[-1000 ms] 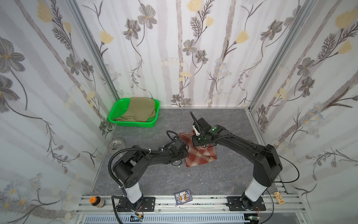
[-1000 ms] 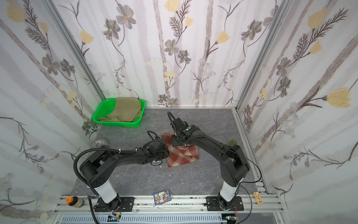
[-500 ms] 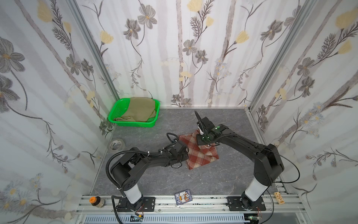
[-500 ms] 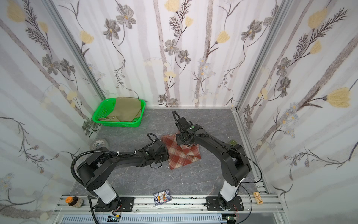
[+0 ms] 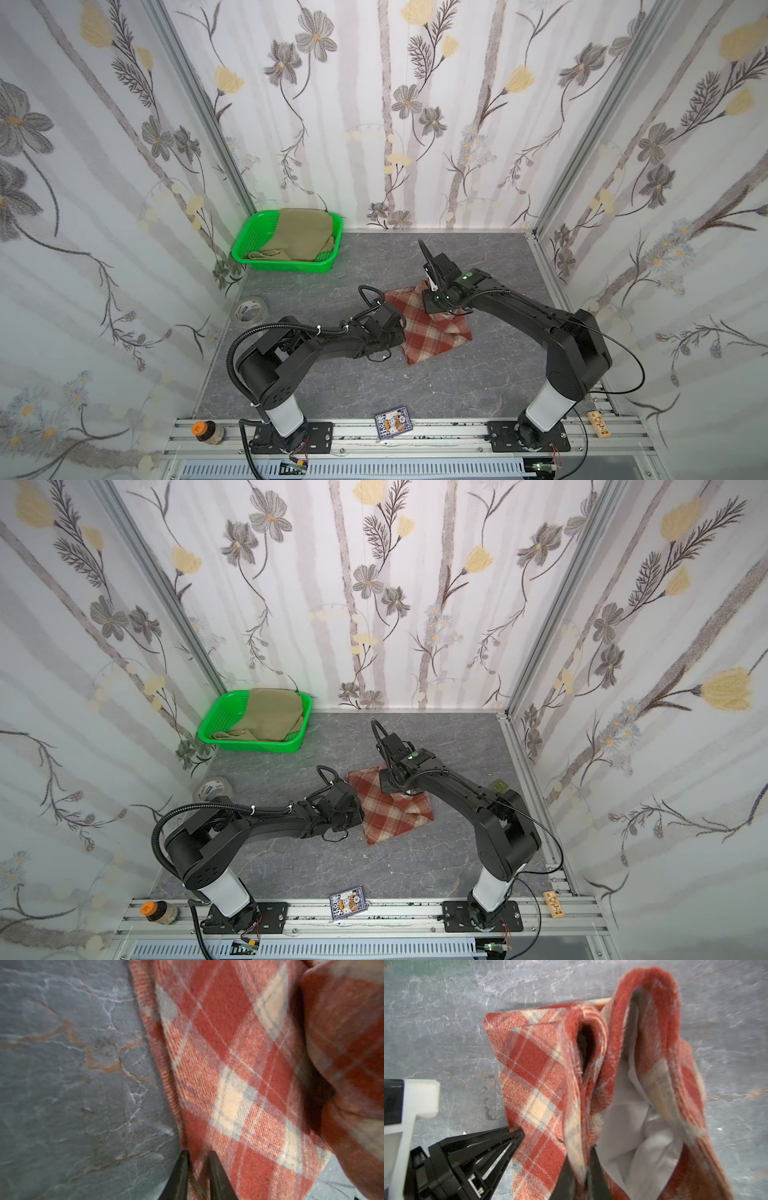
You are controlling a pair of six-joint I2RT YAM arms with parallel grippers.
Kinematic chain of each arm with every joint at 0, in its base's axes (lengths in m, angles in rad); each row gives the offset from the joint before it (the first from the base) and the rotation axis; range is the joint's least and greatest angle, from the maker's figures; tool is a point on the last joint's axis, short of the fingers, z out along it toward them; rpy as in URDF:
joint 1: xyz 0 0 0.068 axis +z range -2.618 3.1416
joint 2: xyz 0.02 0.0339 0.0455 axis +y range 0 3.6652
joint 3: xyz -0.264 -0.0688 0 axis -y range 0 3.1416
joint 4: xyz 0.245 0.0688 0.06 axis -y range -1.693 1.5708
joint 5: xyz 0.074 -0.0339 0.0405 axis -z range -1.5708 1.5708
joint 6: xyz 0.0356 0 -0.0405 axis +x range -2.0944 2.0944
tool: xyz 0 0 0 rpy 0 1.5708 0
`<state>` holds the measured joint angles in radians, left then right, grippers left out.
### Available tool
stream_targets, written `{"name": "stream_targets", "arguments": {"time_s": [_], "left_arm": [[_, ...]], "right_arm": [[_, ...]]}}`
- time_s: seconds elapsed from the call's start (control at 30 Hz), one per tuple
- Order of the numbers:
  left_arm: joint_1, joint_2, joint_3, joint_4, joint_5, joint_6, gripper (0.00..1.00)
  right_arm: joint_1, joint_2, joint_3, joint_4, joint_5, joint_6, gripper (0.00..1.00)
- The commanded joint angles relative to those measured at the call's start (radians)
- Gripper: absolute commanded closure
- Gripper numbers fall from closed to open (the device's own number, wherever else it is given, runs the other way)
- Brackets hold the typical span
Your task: Fold and stack the skirts
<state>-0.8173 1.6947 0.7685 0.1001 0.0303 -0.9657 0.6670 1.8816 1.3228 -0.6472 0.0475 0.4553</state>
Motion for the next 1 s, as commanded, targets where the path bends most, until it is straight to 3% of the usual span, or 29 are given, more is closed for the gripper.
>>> {"name": "stream_targets", "arguments": {"time_s": [0.0,0.23,0.33,0.53,0.77,0.97], "left_arm": [[-0.007,-0.004,-0.003,-0.040,0.012,-0.016,0.79],[-0.009,0.000,-0.008,-0.040,0.008,-0.020,0.79],[-0.009,0.000,-0.008,-0.040,0.005,-0.018,0.79],[-0.009,-0.004,-0.009,-0.040,-0.003,-0.018,0.79],[-0.006,-0.012,-0.012,-0.041,-0.012,-0.019,0.79],[0.010,-0.029,-0.017,-0.042,-0.020,-0.021,0.78]], "right_arm": [[0.014,0.030,0.001,0.087,-0.051,0.029,1.00],[0.053,0.074,-0.010,0.128,-0.078,0.053,0.97],[0.060,0.066,-0.023,0.149,-0.101,0.065,0.77],[0.056,0.012,-0.034,0.195,-0.201,0.081,0.53],[0.042,-0.096,-0.042,0.221,-0.269,0.088,0.50],[0.003,-0.156,-0.147,0.245,-0.279,0.074,0.51]]}}
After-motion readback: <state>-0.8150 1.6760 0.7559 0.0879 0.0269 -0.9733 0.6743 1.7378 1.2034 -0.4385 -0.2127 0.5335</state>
